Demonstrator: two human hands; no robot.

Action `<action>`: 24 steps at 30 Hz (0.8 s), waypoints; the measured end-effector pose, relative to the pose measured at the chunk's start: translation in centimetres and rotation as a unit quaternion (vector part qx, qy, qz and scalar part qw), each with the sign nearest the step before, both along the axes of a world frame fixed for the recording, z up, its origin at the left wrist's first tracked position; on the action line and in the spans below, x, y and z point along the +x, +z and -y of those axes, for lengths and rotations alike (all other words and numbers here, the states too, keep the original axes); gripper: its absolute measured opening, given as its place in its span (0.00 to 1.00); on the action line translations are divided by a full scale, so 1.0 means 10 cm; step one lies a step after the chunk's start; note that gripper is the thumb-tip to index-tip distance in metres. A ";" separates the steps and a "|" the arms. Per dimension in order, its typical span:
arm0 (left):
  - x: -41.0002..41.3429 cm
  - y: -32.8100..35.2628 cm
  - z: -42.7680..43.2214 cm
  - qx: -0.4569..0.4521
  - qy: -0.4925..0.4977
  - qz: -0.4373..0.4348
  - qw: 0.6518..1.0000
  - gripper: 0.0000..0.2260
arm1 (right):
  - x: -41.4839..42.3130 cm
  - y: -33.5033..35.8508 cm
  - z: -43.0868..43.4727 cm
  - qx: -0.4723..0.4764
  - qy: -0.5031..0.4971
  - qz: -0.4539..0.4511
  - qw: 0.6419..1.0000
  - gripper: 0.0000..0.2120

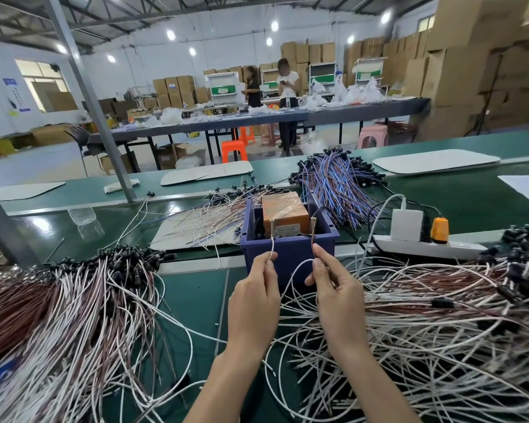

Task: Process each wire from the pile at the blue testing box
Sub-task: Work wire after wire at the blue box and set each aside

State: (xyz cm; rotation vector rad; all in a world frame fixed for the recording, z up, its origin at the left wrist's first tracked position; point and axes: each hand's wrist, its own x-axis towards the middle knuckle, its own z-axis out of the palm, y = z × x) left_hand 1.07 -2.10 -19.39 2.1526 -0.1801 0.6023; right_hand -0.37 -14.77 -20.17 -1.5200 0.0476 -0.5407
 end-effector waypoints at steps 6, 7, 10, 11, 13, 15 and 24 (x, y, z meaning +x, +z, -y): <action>0.00 -0.01 -0.01 -0.003 -0.005 0.008 1.000 0.11 | 0.00 0.00 0.00 -0.003 0.004 -0.002 1.000 0.13; 0.00 -0.01 -0.01 -0.003 -0.005 0.009 1.000 0.11 | 0.00 0.00 0.00 -0.004 0.005 -0.002 1.000 0.13; 0.02 -0.02 -0.02 -0.016 0.002 0.006 1.000 0.12 | 0.00 0.00 0.00 -0.002 0.011 -0.001 1.000 0.13; 0.03 -0.02 -0.02 -0.024 0.003 0.002 1.000 0.12 | 0.00 0.00 0.00 0.001 0.013 -0.001 1.000 0.13; 0.04 -0.03 -0.03 -0.032 0.005 0.001 0.999 0.12 | 0.00 0.00 0.01 0.007 0.015 -0.002 1.000 0.13; 0.04 -0.03 -0.03 -0.031 0.008 0.005 0.999 0.12 | 0.01 0.00 0.01 0.009 0.016 -0.004 1.000 0.13; 0.06 -0.05 -0.05 -0.053 0.015 0.002 0.998 0.11 | 0.01 -0.01 0.02 0.004 0.017 -0.002 1.000 0.13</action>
